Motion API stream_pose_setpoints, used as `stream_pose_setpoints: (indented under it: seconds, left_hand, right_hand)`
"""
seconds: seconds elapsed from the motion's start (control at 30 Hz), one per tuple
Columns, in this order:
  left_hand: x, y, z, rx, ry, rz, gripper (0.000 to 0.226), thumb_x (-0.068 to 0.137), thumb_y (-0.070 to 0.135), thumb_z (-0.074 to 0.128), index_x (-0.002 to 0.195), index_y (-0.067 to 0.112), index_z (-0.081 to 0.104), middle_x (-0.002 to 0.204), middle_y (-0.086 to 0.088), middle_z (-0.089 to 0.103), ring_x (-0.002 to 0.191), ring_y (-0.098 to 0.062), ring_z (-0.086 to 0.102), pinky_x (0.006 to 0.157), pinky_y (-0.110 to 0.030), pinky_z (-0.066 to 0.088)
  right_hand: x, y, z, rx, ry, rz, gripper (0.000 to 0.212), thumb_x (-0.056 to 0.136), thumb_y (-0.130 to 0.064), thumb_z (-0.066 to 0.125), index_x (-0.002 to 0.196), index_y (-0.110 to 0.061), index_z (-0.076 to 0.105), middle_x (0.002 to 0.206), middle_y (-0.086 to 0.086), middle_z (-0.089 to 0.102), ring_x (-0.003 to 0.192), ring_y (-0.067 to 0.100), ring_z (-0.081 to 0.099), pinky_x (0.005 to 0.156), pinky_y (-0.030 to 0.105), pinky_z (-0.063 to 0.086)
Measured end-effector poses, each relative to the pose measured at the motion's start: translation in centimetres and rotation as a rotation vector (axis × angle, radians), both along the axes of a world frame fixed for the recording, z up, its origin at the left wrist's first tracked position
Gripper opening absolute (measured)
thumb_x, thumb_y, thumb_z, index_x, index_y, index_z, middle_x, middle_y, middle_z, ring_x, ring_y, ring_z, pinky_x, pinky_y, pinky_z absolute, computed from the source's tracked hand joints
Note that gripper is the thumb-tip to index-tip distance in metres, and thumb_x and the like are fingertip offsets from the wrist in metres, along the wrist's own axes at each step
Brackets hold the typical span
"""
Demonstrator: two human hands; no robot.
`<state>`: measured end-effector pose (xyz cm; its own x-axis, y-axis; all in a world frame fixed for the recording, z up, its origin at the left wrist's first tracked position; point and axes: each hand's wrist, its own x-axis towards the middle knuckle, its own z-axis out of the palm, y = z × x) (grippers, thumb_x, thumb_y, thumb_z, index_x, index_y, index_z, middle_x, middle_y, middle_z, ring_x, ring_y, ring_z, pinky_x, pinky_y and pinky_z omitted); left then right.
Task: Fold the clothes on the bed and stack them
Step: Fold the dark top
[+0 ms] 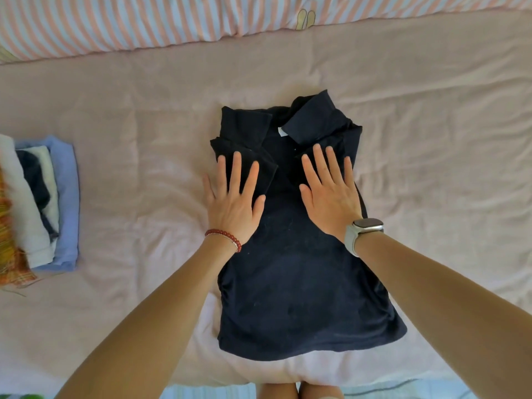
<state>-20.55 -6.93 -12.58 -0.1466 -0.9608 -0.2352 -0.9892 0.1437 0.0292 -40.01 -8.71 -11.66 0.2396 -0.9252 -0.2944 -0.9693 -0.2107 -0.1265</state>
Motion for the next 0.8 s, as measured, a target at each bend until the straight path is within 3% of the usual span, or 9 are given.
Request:
stream_pose_setpoints:
  seconds: [0.1,0.23,0.33,0.4,0.43,0.5,0.57,0.63,0.8]
  left_hand:
    - [-0.4,-1.5,-0.3,0.046,-0.019,-0.055,0.059,0.093,0.047,0.032,0.146,0.021,0.028,0.153,-0.016,0.021,0.14,-0.042,0.016,0.108,-0.059,0.012]
    - [-0.7,-2.5,-1.1,0.226,-0.07,-0.029,0.065,0.094,0.056,0.024,0.148,0.032,-0.001,0.158,-0.007,-0.006,0.143,-0.035,-0.009,0.111,-0.059,0.002]
    - [-0.4,-3.5,-0.7,0.221,0.075,-0.008,0.057,0.093,0.054,0.028,0.145,0.031,0.028,0.155,-0.011,0.016,0.142,-0.039,0.007,0.109,-0.064,0.009]
    - [0.4,-4.8,-0.1,0.052,0.223,0.037,0.051,0.088,0.045,0.034,0.124,0.018,0.058,0.14,-0.017,0.042,0.13,-0.043,0.032,0.104,-0.065,0.026]
    - [0.9,-5.6,0.3,-0.049,0.239,0.073,0.048,0.086,0.041,0.038,0.119,0.014,0.06,0.136,-0.018,0.046,0.126,-0.043,0.038,0.102,-0.062,0.029]
    - [1.5,-7.8,0.8,-0.052,0.248,0.22,0.053,0.087,0.039,0.053,0.134,0.014,0.047,0.143,-0.017,0.036,0.131,-0.039,0.031,0.106,-0.055,0.029]
    - [2.2,-10.1,0.5,0.136,0.355,0.427,0.078,0.08,0.045,0.064,0.143,0.017,0.029,0.146,-0.011,0.034,0.133,-0.034,0.03,0.106,-0.051,0.032]
    - [2.6,-12.2,0.5,0.242,0.589,0.576,0.084,0.07,0.052,0.068,0.139,0.016,0.035,0.137,-0.008,0.048,0.125,-0.031,0.044,0.101,-0.049,0.04]
    - [1.7,-13.7,2.4,0.337,0.896,0.711,0.04,0.089,0.023,0.062,0.124,0.006,0.054,0.123,-0.008,0.058,0.109,-0.021,0.056,0.084,-0.025,0.044]
  right_hand:
    - [0.2,-1.2,-0.3,0.018,-0.002,0.046,0.058,0.096,-0.037,0.019,0.144,-0.006,0.03,0.152,0.017,0.025,0.14,0.034,0.023,0.112,0.051,0.018]
    - [0.3,-2.6,-0.9,0.219,0.068,0.086,0.057,0.101,-0.039,0.018,0.149,-0.015,0.0,0.158,0.007,-0.004,0.145,0.024,-0.004,0.116,0.043,0.001]
    - [0.0,-3.9,-0.3,0.161,-0.06,0.069,0.05,0.099,-0.033,0.032,0.144,-0.011,0.031,0.153,0.011,0.025,0.14,0.029,0.024,0.11,0.046,0.024]
    - [-0.7,-5.4,0.8,-0.014,-0.272,0.047,0.033,0.092,-0.022,0.043,0.113,-0.006,0.064,0.117,0.016,0.062,0.105,0.036,0.058,0.082,0.044,0.05]
    - [-1.3,-6.3,1.3,-0.154,-0.327,0.043,0.03,0.088,-0.018,0.043,0.099,-0.005,0.067,0.101,0.015,0.065,0.088,0.036,0.062,0.069,0.041,0.054]
    - [-2.5,-8.2,1.8,-0.289,-0.253,0.046,0.032,0.085,-0.02,0.044,0.105,-0.003,0.063,0.103,0.016,0.062,0.09,0.037,0.06,0.07,0.044,0.052]
    - [-3.4,-10.2,1.6,-0.148,-0.132,-0.067,0.052,0.089,-0.027,0.052,0.134,-0.004,0.042,0.134,0.017,0.045,0.12,0.037,0.045,0.094,0.049,0.041]
    - [-3.9,-11.9,1.0,0.119,-0.227,-0.285,0.074,0.09,-0.036,0.056,0.145,-0.005,0.017,0.148,0.014,0.029,0.134,0.034,0.028,0.106,0.048,0.031]
    - [-3.2,-14.3,2.1,0.325,-0.52,-0.498,0.05,0.092,-0.034,0.054,0.13,-0.004,0.044,0.124,0.014,0.055,0.111,0.033,0.052,0.093,0.044,0.044]
